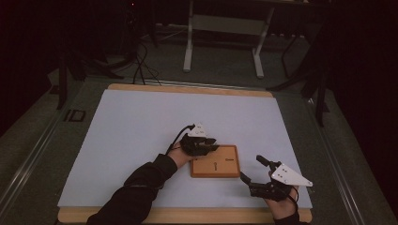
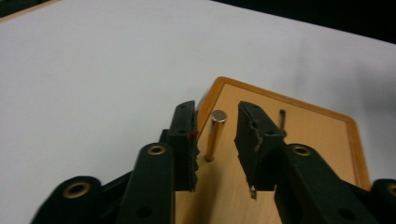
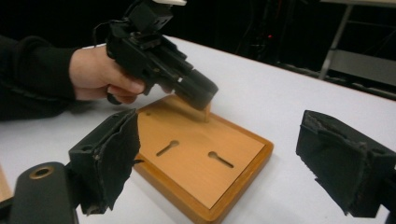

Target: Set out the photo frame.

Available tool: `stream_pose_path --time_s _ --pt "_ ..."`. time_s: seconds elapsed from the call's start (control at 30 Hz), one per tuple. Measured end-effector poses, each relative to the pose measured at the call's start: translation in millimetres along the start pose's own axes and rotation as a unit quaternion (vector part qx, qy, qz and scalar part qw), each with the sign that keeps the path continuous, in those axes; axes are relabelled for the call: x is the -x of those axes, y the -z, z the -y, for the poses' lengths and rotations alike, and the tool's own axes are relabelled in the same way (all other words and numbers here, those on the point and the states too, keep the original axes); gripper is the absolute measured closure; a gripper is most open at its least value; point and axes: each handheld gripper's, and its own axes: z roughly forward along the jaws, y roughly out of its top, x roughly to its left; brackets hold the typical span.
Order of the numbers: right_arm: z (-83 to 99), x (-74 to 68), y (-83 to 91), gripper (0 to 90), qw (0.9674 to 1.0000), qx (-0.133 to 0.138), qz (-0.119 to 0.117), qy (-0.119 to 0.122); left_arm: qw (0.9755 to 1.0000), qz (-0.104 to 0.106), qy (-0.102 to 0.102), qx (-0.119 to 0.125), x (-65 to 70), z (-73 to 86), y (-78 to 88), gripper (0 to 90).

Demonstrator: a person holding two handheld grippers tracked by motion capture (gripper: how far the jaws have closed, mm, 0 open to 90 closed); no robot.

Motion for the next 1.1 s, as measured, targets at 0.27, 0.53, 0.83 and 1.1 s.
stream_pose_path --time_s 0.27,0.53,0.83,1.1 --pt "1.8 0.8 -2.9 13.9 0.9998 -0.013 -0.013 -0.007 0.9999 -0.001 -0.007 -0.010 0.1 -1.9 -4.2 81.7" --pt "2.8 0.1 -5.8 17.7 0.9995 -0.026 -0.019 0.005 0.9998 0.005 -0.008 -0.018 -2.3 -3.6 -5.4 83.5" --pt "-1.8 -1.7 -5.7 19.9 0.9983 -0.028 -0.031 0.041 0.9991 0.027 -0.011 -0.032 -8.5 -7.3 -6.4 83.8" --pt "-9.7 -6.4 -2.3 19.9 0.9910 -0.052 -0.017 0.122 0.9982 0.038 -0.008 -0.046 -12.3 -11.6 -7.3 83.8"
